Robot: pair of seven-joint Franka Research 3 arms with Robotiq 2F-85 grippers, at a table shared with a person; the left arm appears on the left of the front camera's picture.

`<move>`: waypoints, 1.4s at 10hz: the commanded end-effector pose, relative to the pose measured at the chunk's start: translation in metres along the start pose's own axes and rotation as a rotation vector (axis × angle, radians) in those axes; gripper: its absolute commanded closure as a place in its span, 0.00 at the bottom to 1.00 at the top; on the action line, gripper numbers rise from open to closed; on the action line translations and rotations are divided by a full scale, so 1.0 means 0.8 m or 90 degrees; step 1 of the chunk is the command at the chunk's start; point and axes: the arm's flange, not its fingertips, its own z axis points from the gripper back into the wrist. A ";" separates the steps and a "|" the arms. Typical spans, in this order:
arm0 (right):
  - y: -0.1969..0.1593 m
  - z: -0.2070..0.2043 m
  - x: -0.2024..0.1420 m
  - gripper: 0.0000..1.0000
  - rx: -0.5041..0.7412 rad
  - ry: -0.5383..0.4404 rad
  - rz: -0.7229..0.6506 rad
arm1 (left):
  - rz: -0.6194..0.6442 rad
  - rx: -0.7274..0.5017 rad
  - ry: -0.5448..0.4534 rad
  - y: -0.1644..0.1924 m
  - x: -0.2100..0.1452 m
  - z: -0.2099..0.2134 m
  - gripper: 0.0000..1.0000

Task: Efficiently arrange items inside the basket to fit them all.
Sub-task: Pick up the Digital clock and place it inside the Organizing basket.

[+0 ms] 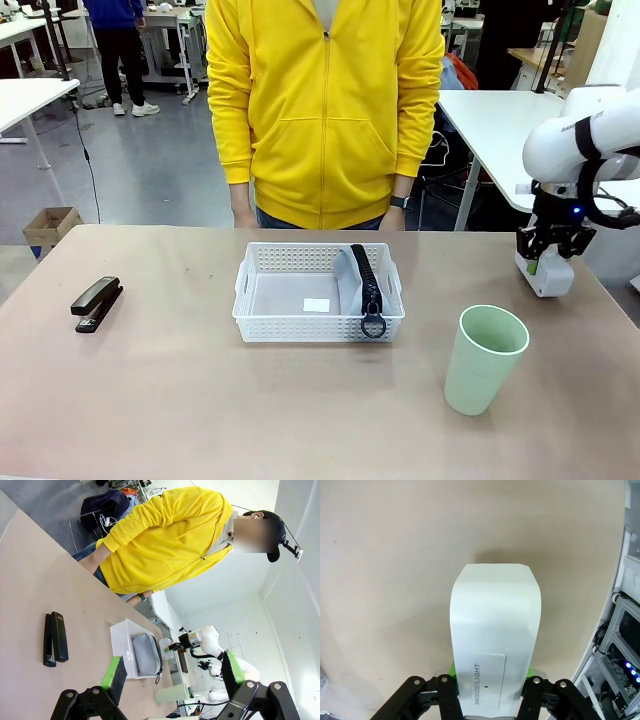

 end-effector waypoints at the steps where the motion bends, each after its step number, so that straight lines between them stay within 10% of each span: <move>1: -0.021 0.069 -0.040 1.00 0.095 -0.048 0.060 | -0.012 -0.014 -0.008 -0.001 0.001 -0.001 0.00; 8: -0.015 0.190 -0.168 0.87 0.546 -0.091 0.174 | -0.012 -0.014 -0.008 -0.001 0.001 -0.001 0.00; 14: -0.002 0.201 -0.157 0.87 0.494 -0.107 0.152 | -0.012 -0.014 -0.008 -0.001 0.001 -0.001 0.00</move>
